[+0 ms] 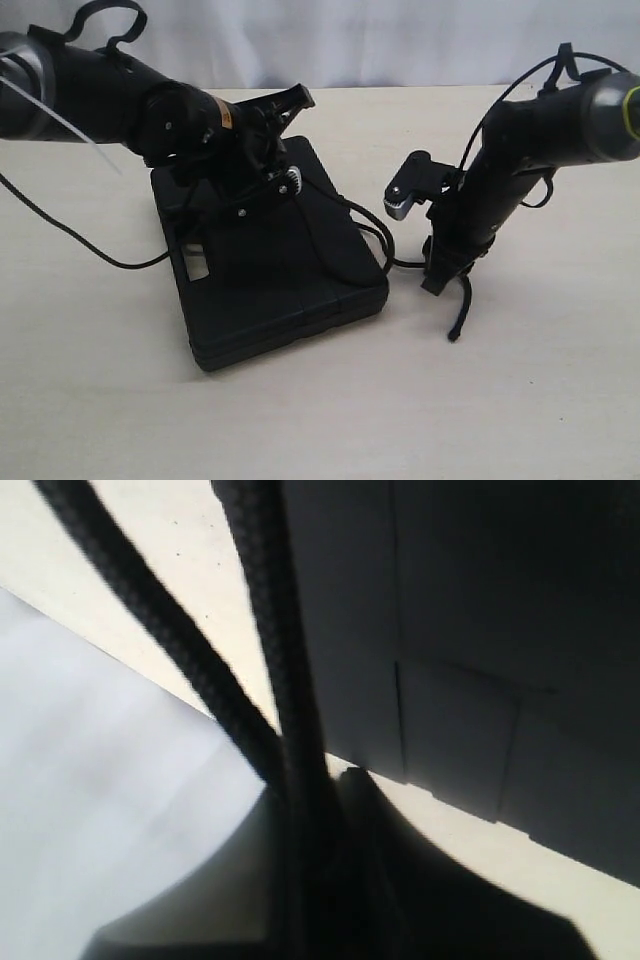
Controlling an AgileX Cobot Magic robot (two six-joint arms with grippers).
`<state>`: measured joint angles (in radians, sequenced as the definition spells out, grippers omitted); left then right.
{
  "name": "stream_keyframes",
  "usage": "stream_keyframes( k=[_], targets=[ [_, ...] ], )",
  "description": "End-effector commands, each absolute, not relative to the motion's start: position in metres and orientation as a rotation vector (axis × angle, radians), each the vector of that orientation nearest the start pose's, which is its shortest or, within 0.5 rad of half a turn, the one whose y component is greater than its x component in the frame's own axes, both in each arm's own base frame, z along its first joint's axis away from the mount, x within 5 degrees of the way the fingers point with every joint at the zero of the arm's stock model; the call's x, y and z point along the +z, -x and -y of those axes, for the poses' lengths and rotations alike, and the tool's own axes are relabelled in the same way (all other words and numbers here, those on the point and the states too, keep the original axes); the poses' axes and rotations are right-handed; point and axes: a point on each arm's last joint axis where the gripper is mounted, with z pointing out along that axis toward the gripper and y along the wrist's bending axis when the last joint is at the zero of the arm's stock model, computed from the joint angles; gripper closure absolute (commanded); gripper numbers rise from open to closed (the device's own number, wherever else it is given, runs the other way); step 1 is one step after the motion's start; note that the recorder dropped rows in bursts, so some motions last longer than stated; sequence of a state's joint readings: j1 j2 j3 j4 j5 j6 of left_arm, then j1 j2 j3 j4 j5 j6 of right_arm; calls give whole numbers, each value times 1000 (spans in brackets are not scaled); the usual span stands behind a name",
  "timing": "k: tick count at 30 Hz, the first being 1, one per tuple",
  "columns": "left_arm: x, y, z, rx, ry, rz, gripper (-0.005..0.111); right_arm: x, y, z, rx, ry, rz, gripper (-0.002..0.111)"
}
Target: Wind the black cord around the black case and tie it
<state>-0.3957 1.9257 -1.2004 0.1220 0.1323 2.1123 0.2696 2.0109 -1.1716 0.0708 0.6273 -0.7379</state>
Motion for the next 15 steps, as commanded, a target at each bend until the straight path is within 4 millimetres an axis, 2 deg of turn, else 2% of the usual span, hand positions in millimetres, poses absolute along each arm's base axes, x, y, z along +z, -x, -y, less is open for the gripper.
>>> stream_keyframes(
  k=[1,4,7,11,15],
  targets=[
    [184,-383,159,-1216,3303,825,107,114,-357,-103,-2,1390,-2599,74],
    [184,-383,159,-1215,3303,828,107,113,-357,-103,3,1377,-2610,87],
    [184,-381,163,-1212,3312,812,107,117,-361,-104,23,1229,-2652,104],
    [184,-375,178,-1205,3346,753,107,139,-370,-95,96,1002,-2746,104],
    [185,-371,189,-1223,3371,708,107,159,-380,-91,328,718,-2769,104]
  ],
)
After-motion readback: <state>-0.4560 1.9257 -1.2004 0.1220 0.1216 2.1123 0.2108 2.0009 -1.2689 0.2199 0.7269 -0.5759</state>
